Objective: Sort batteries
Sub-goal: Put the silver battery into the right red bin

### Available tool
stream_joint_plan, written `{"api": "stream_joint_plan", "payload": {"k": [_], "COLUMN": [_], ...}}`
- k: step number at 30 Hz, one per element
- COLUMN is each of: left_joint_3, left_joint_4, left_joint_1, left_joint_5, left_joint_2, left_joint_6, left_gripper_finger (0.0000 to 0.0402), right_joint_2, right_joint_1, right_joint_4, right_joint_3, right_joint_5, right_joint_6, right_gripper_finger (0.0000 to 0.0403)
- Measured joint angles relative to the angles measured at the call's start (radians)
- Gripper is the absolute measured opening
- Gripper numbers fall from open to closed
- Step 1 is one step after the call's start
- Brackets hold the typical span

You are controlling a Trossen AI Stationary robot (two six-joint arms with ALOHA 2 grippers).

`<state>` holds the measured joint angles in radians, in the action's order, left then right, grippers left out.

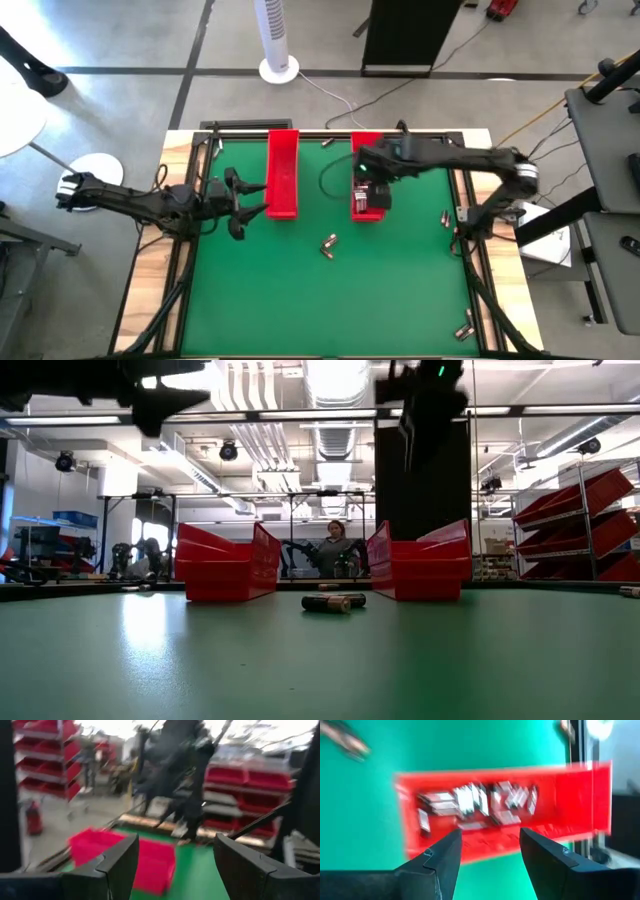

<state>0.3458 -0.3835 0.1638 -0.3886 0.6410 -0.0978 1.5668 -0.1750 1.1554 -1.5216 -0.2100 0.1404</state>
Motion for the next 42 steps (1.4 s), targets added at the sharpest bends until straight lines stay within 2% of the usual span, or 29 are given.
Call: {"api": "stream_joint_plan", "payload": {"k": [4,6,10,12,16,20,23,28,35,38,42], "left_joint_3": [0.0,0.015,0.128,0.208,0.359,0.471,0.522,0.568,0.617,0.646,0.694], "left_joint_4": [0.167,0.297,0.636,0.791,1.012,1.194,1.273,1.274,1.223,1.215,1.219], "left_joint_1": [-0.002,-0.01,-0.065,-0.119,-0.253,-0.384,-0.485,-0.655,-0.977,-1.061,-1.111], "left_joint_5": [-0.062,-0.139,-0.321,-0.344,-0.31,-0.267,-0.187,-0.074,0.165,0.196,0.212], "left_joint_2": [-0.034,-0.056,-0.067,-0.051,0.003,0.092,0.179,0.346,0.539,0.621,0.74], "left_joint_6": [-0.092,-0.155,-0.328,-0.428,-0.648,-0.728,-0.766,-0.684,-0.573,-0.54,-0.502], "left_gripper_finger": [0.0233,0.0233,0.0233,0.0233,0.0233,0.0233,0.0233,0.0233,0.0233,0.0233,0.0233], "right_joint_2": [-0.133,-0.185,-0.255,-0.274,-0.284,-0.285,-0.282,-0.282,-0.317,-0.333,-0.339], "right_joint_1": [0.153,0.227,0.342,0.382,0.44,0.489,0.526,0.572,0.575,0.575,0.574], "right_joint_4": [-0.151,-0.242,-0.459,-0.573,-0.708,-0.733,-0.756,-0.756,-0.768,-0.766,-0.771], "right_joint_3": [0.075,0.124,0.242,0.297,0.372,0.429,0.487,0.562,0.573,0.581,0.587], "right_joint_5": [0.004,0.004,0.002,0.001,0.0,-0.002,-0.031,-0.089,-0.142,-0.162,-0.181], "right_joint_6": [-0.072,-0.092,-0.087,-0.076,-0.078,-0.141,-0.192,-0.215,-0.177,-0.153,-0.128], "right_gripper_finger": [0.0182,0.0177,0.017,0.0166,0.0159,0.015,0.0142,0.0132,0.0137,0.014,0.0139]}}
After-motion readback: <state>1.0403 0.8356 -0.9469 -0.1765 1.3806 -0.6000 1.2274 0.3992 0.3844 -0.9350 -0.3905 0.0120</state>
